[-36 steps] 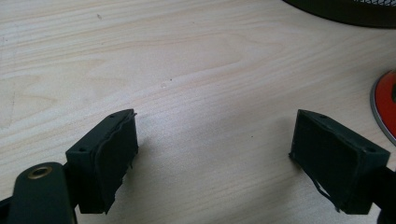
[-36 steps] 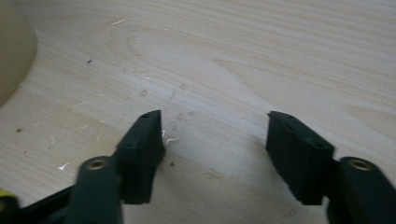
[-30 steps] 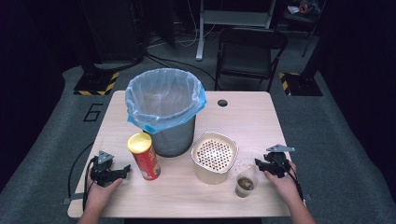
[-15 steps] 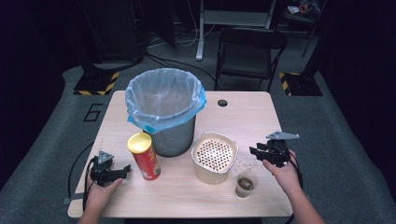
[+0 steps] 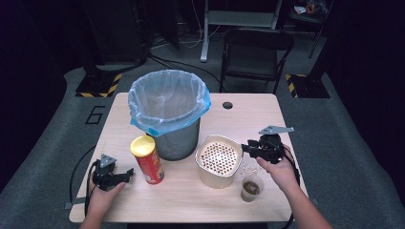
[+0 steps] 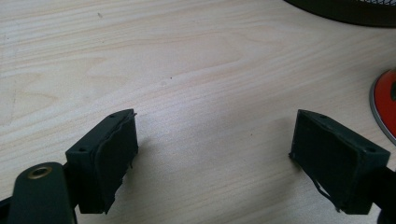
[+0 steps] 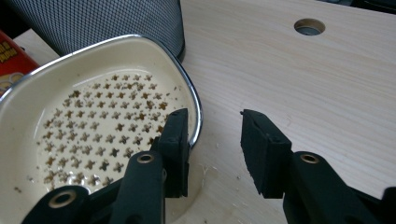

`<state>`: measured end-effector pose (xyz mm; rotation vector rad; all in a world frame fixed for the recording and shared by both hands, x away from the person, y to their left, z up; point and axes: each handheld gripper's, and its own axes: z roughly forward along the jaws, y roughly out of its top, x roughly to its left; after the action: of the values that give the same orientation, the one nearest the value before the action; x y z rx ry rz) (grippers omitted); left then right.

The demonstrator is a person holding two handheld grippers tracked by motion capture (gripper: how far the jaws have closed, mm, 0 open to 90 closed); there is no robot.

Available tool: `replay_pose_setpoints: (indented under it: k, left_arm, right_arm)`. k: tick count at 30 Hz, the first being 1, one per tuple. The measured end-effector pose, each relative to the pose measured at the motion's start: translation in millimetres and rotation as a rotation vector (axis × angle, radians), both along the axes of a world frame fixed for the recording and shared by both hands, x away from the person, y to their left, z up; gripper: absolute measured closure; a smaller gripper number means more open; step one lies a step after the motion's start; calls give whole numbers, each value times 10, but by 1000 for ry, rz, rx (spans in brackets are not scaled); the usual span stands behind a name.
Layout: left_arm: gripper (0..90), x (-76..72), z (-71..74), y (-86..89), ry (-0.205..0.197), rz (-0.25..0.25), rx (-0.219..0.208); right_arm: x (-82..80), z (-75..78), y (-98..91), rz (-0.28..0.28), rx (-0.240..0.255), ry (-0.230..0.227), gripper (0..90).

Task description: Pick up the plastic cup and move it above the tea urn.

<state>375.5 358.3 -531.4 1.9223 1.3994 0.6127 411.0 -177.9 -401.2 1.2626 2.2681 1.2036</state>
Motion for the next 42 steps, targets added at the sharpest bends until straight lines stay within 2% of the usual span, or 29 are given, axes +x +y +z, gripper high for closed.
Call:
replay_pose_setpoints:
  k: [3, 6, 8, 14, 18, 22, 24, 28, 29, 30, 31, 32, 33, 34, 38, 40, 42]
  left_arm:
    - [143, 0, 0, 0, 0, 0, 0]
    - [143, 0, 0, 1, 1, 0, -1]
    - [143, 1, 0, 2, 1, -2, -2]
    - [143, 1, 0, 2, 1, -2, -1]
    - [143, 1, 0, 2, 1, -2, -2]
    - [143, 1, 0, 2, 0, -2, -2]
    - [143, 1, 0, 2, 0, -2, -2]
    - [143, 1, 0, 2, 1, -2, -1]
    - [143, 1, 0, 2, 1, -2, -1]
    - [143, 1, 0, 2, 0, -2, -1]
    - [143, 1, 0, 2, 0, -2, -1]
    - [143, 1, 0, 2, 1, -2, -1]
    - [143, 1, 0, 2, 0, -2, -1]
    - [143, 1, 0, 2, 1, -2, -1]
    - [143, 1, 0, 2, 1, -2, -2]
    - [143, 1, 0, 2, 1, -2, -1]
    - [143, 1, 0, 2, 0, -2, -2]
  right_arm:
    - [35, -26, 69, 12, 5, 21, 650]
    - [67, -71, 140, 10, -34, 28, 692]
    - [78, -92, 164, 14, -22, 48, 740]
    - [83, -101, 211, 24, -46, 25, 784]
    - [84, -98, 197, 31, -41, 32, 785]
    - [48, -102, 202, 50, -44, 25, 797]
    - [8, -108, 224, 87, -53, 9, 805]
    - [-37, -104, 244, 97, -60, 8, 800]
    - [-53, -106, 250, 91, -55, 5, 780]
    - [-75, -99, 238, 96, -35, 2, 707]
    - [-75, -99, 238, 96, -35, 2, 707]
    - [-89, -89, 227, 95, -23, -7, 665]
    - [-128, -46, 198, 94, -11, -28, 576]
    - [-153, -22, 179, 93, -8, -40, 536]
    - [-312, 56, 98, 96, -30, -89, 418]
    - [-418, 46, 56, 93, -45, -95, 357]
    - [-470, 31, 33, 91, -51, -92, 348]
